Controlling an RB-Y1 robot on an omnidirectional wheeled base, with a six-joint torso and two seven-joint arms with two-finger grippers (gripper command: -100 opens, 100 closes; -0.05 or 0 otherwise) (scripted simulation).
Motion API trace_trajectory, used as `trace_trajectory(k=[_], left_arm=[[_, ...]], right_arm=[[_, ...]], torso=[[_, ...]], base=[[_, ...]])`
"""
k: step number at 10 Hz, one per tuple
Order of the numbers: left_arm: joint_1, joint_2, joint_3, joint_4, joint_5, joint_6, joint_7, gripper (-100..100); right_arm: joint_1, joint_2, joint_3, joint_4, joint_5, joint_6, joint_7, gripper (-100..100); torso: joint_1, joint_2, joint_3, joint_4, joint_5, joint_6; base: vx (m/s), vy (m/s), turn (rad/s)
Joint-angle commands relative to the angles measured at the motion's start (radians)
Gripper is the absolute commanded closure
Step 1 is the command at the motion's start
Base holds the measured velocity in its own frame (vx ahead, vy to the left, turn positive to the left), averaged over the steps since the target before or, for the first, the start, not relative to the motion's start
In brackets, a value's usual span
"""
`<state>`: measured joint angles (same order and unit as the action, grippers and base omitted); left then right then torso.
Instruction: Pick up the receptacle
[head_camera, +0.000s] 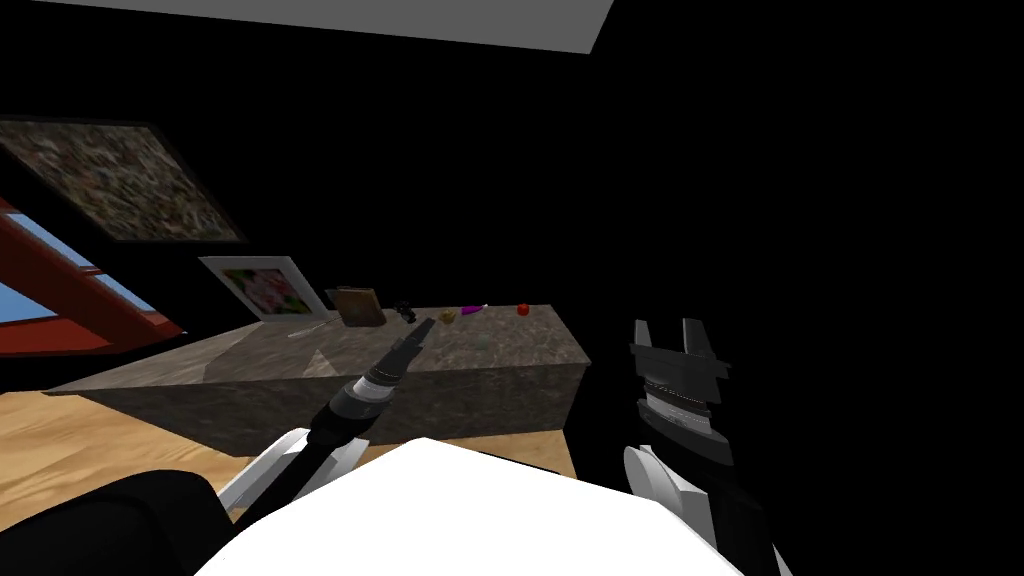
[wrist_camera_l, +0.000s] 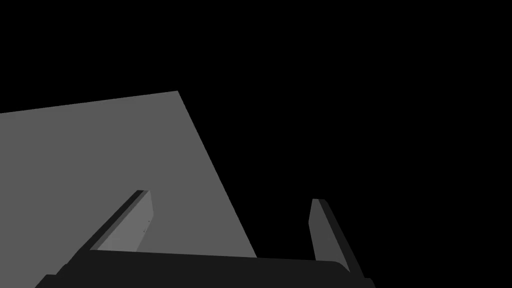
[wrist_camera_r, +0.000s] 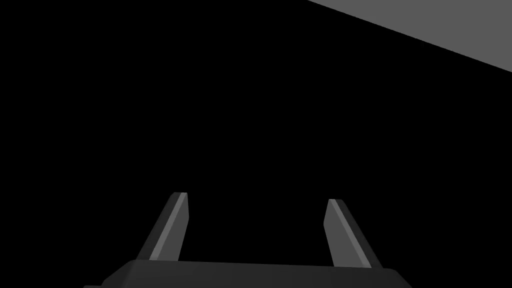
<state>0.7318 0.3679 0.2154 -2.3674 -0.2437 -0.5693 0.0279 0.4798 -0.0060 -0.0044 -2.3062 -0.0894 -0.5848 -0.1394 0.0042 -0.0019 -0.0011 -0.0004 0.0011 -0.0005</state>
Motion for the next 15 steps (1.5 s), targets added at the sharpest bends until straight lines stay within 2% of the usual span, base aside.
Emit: trace_trajectory(k=[1, 2, 3, 4, 5, 6, 7, 8, 9, 10, 11, 12, 13, 14, 15], left_arm=[[0.035, 0.044, 0.025, 0.002, -0.05, -0.011, 0.0, -100], [0.035, 0.044, 0.025, 0.002, -0.058, -0.011, 0.0, -100], [0.063, 0.087, 0.046, 0.006, -0.098, -0.018, -0.002, -100], [0.063, 0.087, 0.046, 0.006, -0.105, -0.018, -0.002, -100], [0.091, 0.131, 0.067, 0.012, -0.145, -0.025, -0.004, -100], [0.091, 0.132, 0.067, 0.012, -0.154, -0.025, -0.004, -100], [0.12, 0.175, 0.087, 0.02, -0.191, -0.031, -0.009, -100], [0.12, 0.18, 0.087, 0.02, -0.205, -0.031, -0.009, -100], [0.15, 0.222, 0.106, 0.031, -0.241, -0.037, -0.014, -100], [0.15, 0.23, 0.106, 0.031, -0.257, -0.037, -0.014, -100], [0.18, 0.268, 0.123, 0.044, -0.295, -0.042, -0.022, -100], [0.18, 0.283, 0.123, 0.044, -0.311, -0.042, -0.022, -100], [0.21, 0.323, 0.139, 0.06, -0.348, -0.046, -0.03, -100], [0.21, 0.338, 0.139, 0.06, -0.366, -0.046, -0.03, -100], [0.239, 0.378, 0.153, 0.077, -0.403, -0.05, -0.04, -100]], right_arm=[[0.0, 0.0, 0.0, 0.0, 0.0, 0.0, 0.0, 0], [0.0, 0.0, 0.0, 0.0, 0.0, 0.0, 0.0, 0], [0.0, 0.0, 0.0, 0.0, 0.0, 0.0, 0.0, 0], [0.0, 0.0, 0.0, 0.0, 0.0, 0.0, 0.0, 0], [0.0, 0.0, 0.0, 0.0, 0.0, 0.0, 0.0, 0], [0.0, 0.0, 0.0, 0.0, 0.0, 0.0, 0.0, 0], [0.0, 0.0, 0.0, 0.0, 0.0, 0.0, 0.0, 0], [0.0, 0.0, 0.0, 0.0, 0.0, 0.0, 0.0, 0], [0.0, 0.0, 0.0, 0.0, 0.0, 0.0, 0.0, 0], [0.0, 0.0, 0.0, 0.0, 0.0, 0.0, 0.0, 0], [0.0, 0.0, 0.0, 0.0, 0.0, 0.0, 0.0, 0], [0.0, 0.0, 0.0, 0.0, 0.0, 0.0, 0.0, 0], [0.0, 0.0, 0.0, 0.0, 0.0, 0.0, 0.0, 0], [0.0, 0.0, 0.0, 0.0, 0.0, 0.0, 0.0, 0], [0.0, 0.0, 0.0, 0.0, 0.0, 0.0, 0.0, 0]], torso=[[0.0, 0.0, 0.0, 0.0, 0.0, 0.0], [-0.001, 0.001, 0.0, 0.0, 0.0, 0.001], [-0.002, 0.001, 0.0, 0.0, 0.0, 0.0], [-0.002, 0.0, 0.0, 0.0, 0.0, 0.001], [-0.001, 0.0, 0.0, 0.0, 0.0, 0.0], [-0.001, 0.0, 0.0, 0.0, 0.0, 0.001], [-0.001, 0.0, 0.0, 0.0, 0.0, 0.0], [0.0, 0.0, 0.0, 0.0, 0.0, 0.001], [-0.001, 0.0, 0.0, 0.0, 0.0, 0.0], [-0.001, 0.0, 0.0, 0.0, 0.0, 0.001], [-0.001, 0.0, 0.0, 0.0, 0.0, 0.0], [-0.001, 0.0, 0.0, 0.0, 0.0, 0.001], [-0.001, 0.0, 0.0, 0.0, 0.0, -0.001], [-0.001, 0.0, 0.0, 0.0, 0.0, 0.0], [-0.001, -0.001, 0.0, 0.0, 0.0, -0.001]], base=[[-0.005, 0.047, -0.293], [-0.007, 0.037, -0.151], [-0.002, 0.034, -0.414], [0.001, 0.047, -0.173], [0.002, 0.042, -0.332], [0.003, 0.052, -0.164], [0.005, 0.055, -0.322], [-0.004, 0.049, -0.193], [-0.004, 0.044, -0.353], [-0.005, 0.042, -0.24], [-0.004, 0.043, -0.428], [-0.01, 0.049, -0.179], [-0.009, 0.046, -0.334], [-0.01, 0.051, -0.218], [-0.013, 0.052, -0.304]])
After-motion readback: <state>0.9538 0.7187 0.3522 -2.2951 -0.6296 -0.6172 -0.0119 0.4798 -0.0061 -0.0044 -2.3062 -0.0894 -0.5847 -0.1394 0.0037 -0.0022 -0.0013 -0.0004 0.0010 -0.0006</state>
